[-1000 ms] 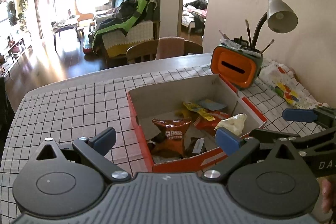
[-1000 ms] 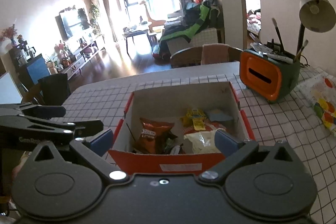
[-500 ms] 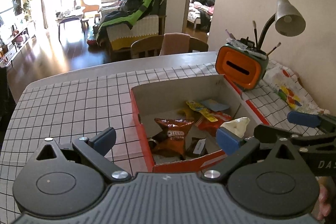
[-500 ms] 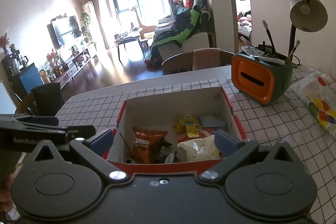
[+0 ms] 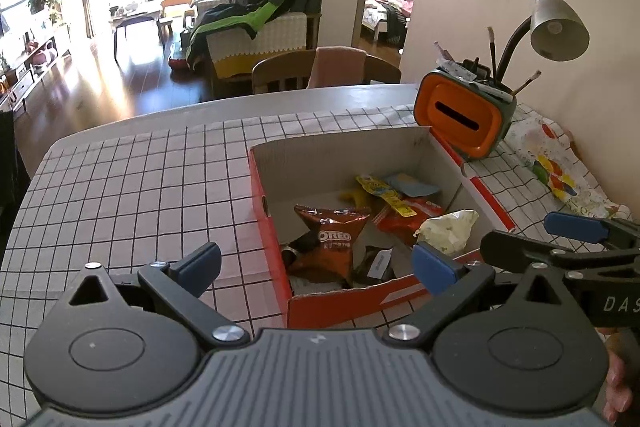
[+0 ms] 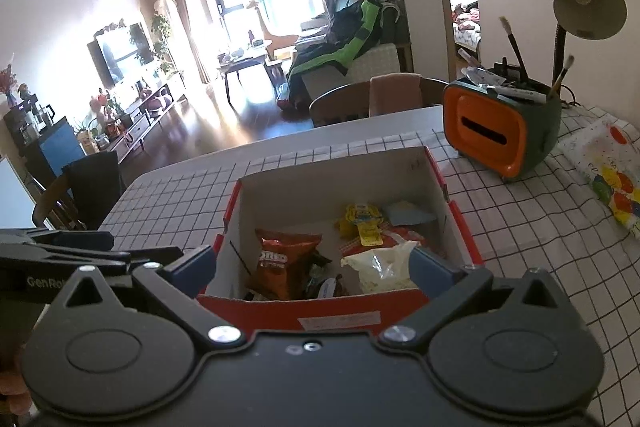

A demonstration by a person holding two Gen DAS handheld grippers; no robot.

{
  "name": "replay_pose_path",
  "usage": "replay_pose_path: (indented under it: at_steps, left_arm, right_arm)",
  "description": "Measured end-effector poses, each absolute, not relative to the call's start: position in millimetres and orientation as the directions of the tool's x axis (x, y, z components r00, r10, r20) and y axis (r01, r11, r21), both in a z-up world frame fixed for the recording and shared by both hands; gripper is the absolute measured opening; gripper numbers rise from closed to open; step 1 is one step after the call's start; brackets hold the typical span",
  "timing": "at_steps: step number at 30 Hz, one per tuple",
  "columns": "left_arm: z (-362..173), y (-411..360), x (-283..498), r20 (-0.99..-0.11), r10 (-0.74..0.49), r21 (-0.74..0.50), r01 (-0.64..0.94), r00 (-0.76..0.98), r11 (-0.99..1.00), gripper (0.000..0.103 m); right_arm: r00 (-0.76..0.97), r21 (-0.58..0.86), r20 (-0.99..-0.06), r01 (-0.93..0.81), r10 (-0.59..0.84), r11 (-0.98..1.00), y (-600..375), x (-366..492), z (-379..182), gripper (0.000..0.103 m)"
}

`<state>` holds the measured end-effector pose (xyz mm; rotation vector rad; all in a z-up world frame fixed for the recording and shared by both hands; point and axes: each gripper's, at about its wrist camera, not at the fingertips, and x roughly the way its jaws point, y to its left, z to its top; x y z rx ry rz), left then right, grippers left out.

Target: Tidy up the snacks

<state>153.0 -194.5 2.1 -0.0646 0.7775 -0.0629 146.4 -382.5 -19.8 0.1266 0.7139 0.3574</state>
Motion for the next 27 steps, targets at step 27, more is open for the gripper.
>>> replay_pose_path:
  at_steps: [27]
  left_arm:
    - [-1.3,-195.3,151.1,-0.704,-0.075,-0.082,0.025,0.706,0.996,0.102]
  right_arm:
    - [0.702,0.225,-0.629,-0.245,0.333,0.943,-388.3,147.8,-22.3,0.103]
